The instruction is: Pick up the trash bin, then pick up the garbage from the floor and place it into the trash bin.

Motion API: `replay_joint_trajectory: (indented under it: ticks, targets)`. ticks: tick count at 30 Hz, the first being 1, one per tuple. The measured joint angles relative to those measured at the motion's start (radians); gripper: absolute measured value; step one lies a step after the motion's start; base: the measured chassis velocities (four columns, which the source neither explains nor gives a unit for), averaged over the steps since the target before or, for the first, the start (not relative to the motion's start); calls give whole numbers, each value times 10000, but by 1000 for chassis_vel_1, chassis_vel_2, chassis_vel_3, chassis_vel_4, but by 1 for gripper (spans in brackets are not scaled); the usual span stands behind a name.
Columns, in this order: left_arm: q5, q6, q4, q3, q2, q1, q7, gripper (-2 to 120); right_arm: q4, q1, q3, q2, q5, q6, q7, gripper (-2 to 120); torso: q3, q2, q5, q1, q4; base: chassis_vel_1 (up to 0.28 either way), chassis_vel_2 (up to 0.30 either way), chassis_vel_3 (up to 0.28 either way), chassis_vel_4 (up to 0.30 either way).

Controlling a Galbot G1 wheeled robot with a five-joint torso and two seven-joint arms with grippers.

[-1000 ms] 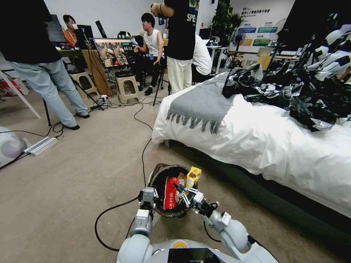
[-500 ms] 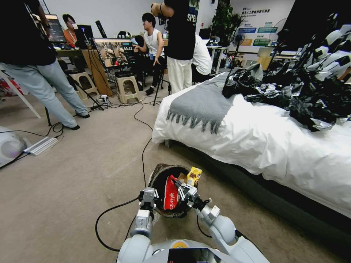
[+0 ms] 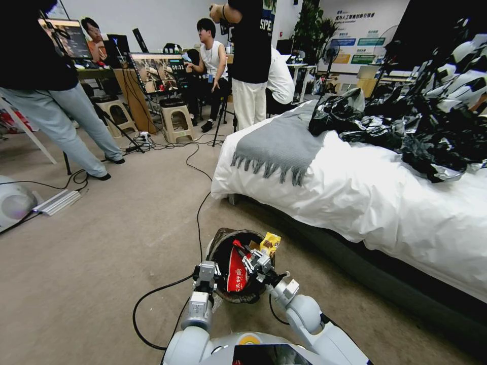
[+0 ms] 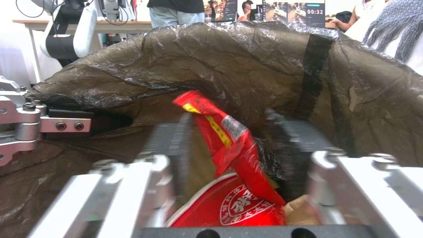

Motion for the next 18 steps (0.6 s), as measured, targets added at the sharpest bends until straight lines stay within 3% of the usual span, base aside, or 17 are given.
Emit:
replay_joint_trajectory:
  ticks: [3,6,13,18]
  targets:
    - [0,0,2,2,0,0,0,0,2,-3,11,-1,-9,0,-4,58,0,0,0,0,0,0,0,0,0]
    - [0,0,32,5,0,-2,0,0,30,-17,33,-8,-25,3,-12,74,0,0,0,0,0,0,0,0,0]
    - [0,1,36,16,6,-3,0,0,47,-26,38,-36,-36,9,-27,97,0,0,0,0,0,0,0,0,0]
    - [-1,5,36,9,25,6,0,0,127,-76,61,-56,-42,13,-35,100,0,0,0,0,0,0,0,0,0]
